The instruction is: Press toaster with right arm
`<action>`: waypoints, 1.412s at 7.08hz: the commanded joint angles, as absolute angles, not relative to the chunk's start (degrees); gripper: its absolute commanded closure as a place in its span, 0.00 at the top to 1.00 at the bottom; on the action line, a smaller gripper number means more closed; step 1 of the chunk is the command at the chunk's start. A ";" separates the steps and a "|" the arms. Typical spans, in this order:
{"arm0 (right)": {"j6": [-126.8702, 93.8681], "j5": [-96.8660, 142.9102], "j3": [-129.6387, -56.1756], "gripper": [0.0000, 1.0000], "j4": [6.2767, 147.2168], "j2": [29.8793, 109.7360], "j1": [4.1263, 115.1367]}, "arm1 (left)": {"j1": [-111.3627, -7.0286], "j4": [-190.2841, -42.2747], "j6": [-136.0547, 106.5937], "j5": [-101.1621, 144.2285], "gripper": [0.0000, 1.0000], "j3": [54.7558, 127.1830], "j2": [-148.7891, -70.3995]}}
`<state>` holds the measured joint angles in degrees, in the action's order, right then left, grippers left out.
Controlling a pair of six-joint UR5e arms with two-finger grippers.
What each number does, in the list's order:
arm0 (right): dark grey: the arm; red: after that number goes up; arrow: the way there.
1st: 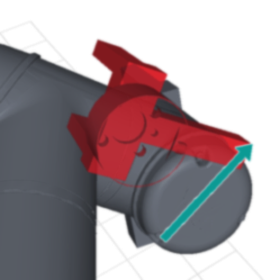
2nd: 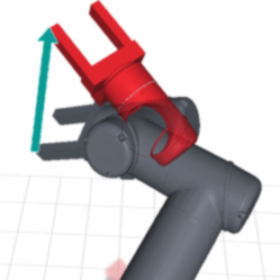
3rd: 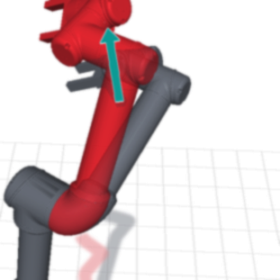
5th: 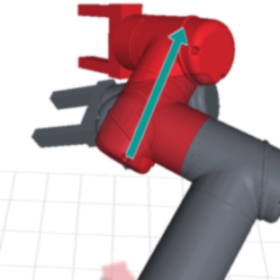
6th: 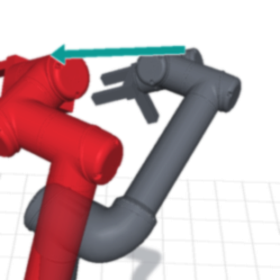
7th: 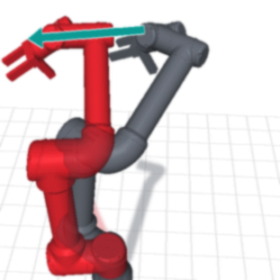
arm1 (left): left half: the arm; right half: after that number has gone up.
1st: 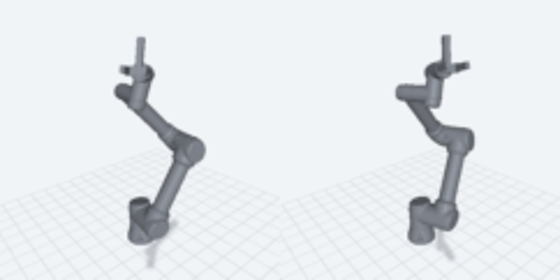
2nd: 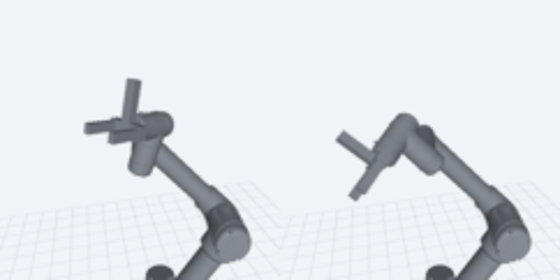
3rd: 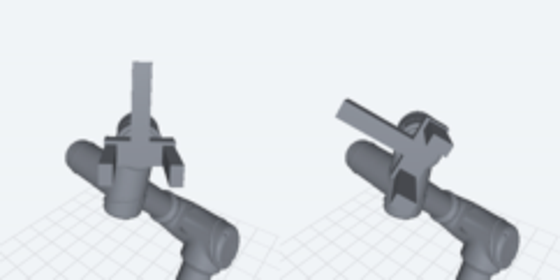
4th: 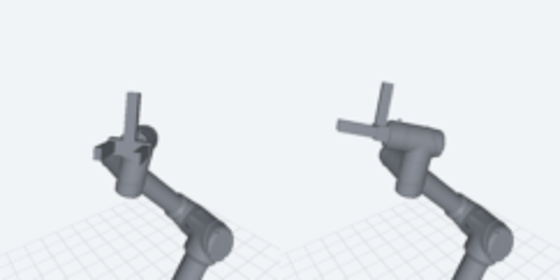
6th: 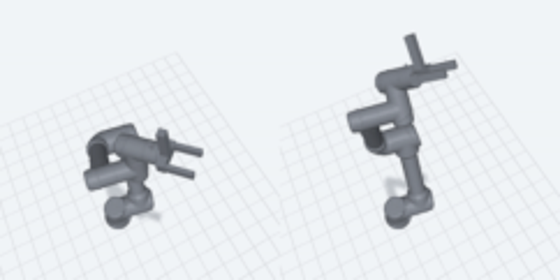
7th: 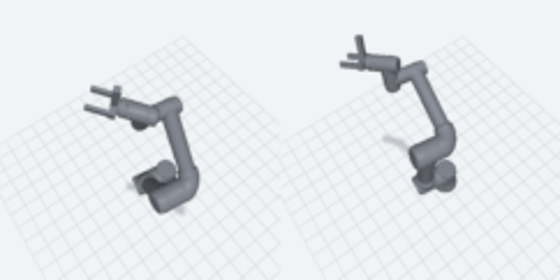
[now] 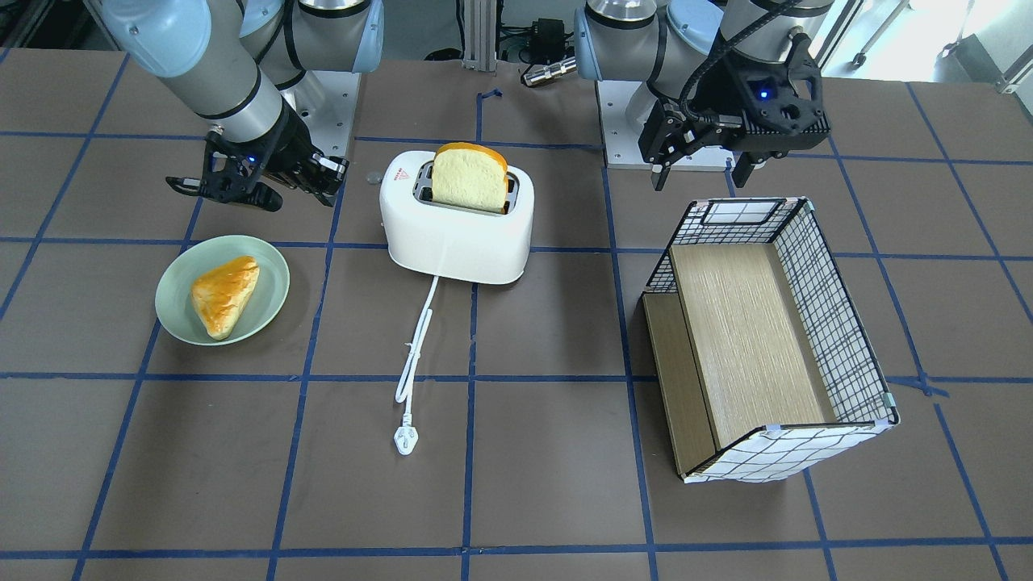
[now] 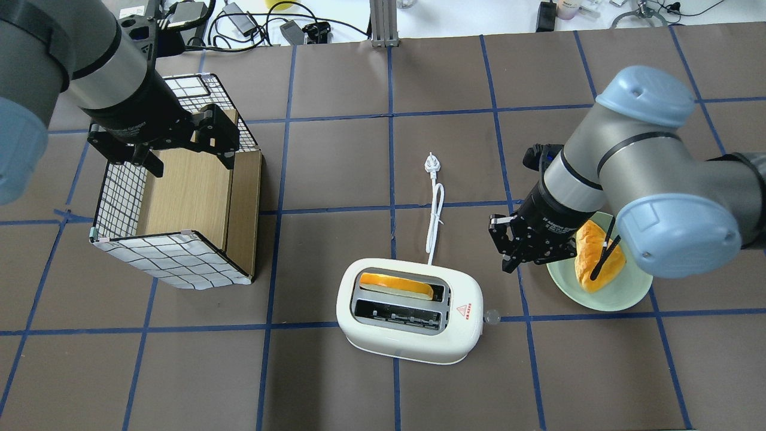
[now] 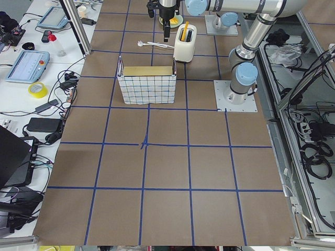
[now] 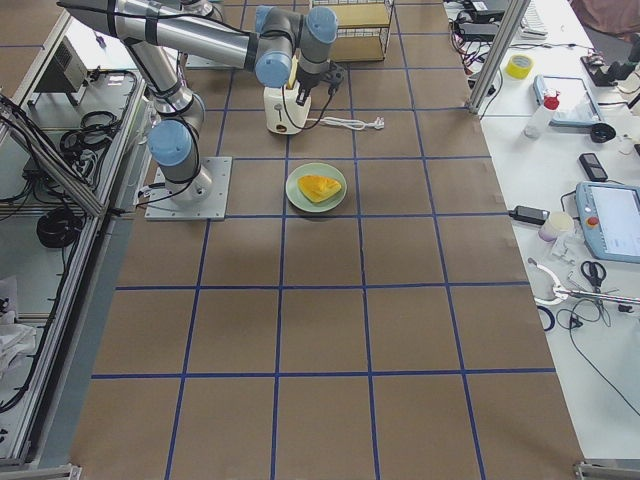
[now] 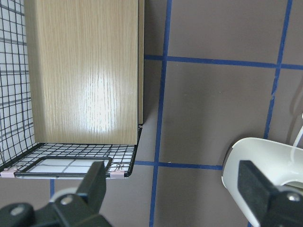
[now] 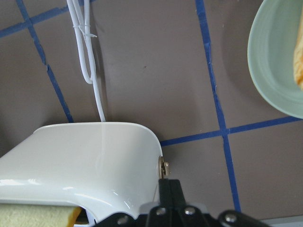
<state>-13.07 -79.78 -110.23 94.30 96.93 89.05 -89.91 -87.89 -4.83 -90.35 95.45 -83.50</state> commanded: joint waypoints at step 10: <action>-0.53 -89.82 -94.48 1.00 96.94 93.43 89.30 | -89.91 -87.89 -4.83 -90.35 1.00 95.45 -83.50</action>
<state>-0.53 -89.81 -95.25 97.90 93.89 89.29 -89.91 -87.89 -4.83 -90.35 95.47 -83.50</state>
